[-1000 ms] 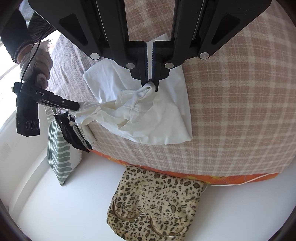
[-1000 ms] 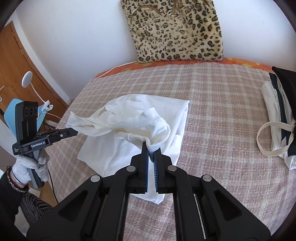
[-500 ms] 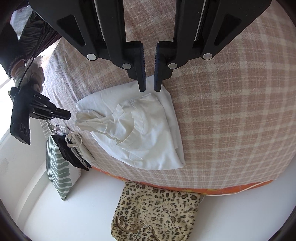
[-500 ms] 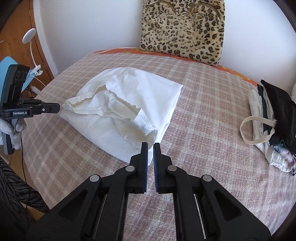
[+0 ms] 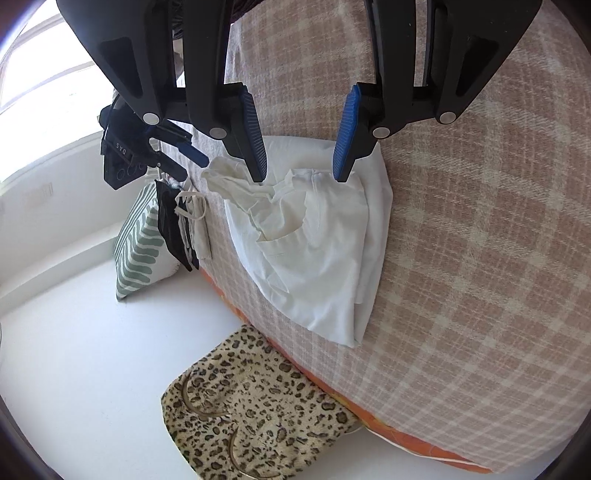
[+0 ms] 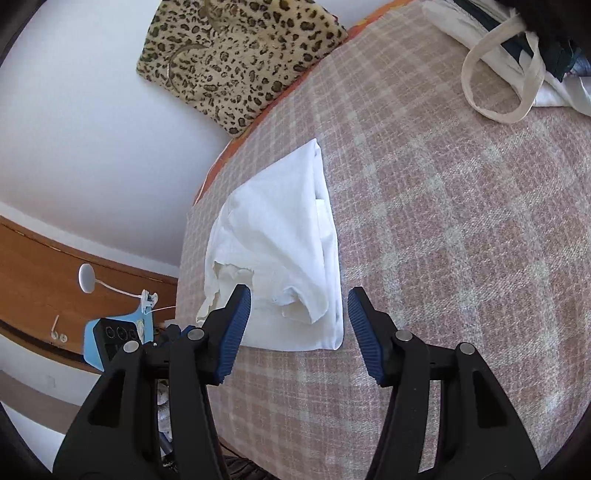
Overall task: Fold small clothes
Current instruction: 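Move both tools to the folded edge of the bundle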
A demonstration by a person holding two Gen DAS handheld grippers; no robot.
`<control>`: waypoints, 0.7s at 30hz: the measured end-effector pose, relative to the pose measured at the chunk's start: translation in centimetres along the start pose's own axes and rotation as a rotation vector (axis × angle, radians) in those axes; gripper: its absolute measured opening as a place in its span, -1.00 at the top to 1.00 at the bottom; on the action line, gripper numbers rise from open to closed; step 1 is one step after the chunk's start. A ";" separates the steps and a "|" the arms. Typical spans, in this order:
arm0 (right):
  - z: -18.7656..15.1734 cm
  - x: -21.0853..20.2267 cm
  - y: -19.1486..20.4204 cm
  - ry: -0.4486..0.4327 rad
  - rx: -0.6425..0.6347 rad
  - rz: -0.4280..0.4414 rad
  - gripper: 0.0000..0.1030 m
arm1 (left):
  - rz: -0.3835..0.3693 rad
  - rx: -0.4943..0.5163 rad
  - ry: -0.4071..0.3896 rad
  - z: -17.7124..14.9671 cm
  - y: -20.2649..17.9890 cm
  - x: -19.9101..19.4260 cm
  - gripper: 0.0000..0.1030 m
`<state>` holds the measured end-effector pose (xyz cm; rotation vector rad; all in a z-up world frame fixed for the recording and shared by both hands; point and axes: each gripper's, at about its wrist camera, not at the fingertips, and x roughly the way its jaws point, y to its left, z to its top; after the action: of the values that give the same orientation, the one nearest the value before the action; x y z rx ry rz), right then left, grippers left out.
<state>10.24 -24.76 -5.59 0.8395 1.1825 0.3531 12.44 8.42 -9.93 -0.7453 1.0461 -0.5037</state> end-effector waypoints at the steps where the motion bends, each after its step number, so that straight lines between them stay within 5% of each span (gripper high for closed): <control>1: 0.1 0.2 -0.3 -0.003 0.032 0.016 -0.12 | -0.005 -0.025 0.000 0.2 0.2 0.2 0.31; 3: 0.2 -0.1 0.1 -0.040 0.022 0.013 -0.12 | 0.003 -0.051 -0.019 0.5 0.4 0.2 0.31; 9: -0.8 0.0 6.9 -0.066 -0.355 -0.092 -0.12 | 0.080 0.123 -0.055 0.4 -2.4 0.3 0.31; 14: -3.0 2.9 10.2 -0.028 -0.628 -0.267 -0.12 | 0.296 0.417 -0.045 -1.1 -5.2 2.3 0.31; 18: -3.9 5.0 10.0 -0.006 -0.708 -0.389 -0.11 | 0.446 0.522 -0.026 -1.7 -4.9 4.2 0.31; 21: -3.9 5.5 9.6 0.007 -0.713 -0.397 0.24 | 0.485 0.603 -0.027 -2.3 -4.7 4.8 0.42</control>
<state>10.42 -13.40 -2.67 -0.0174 1.0887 0.4091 12.26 1.30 -9.83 0.0408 0.9382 -0.3546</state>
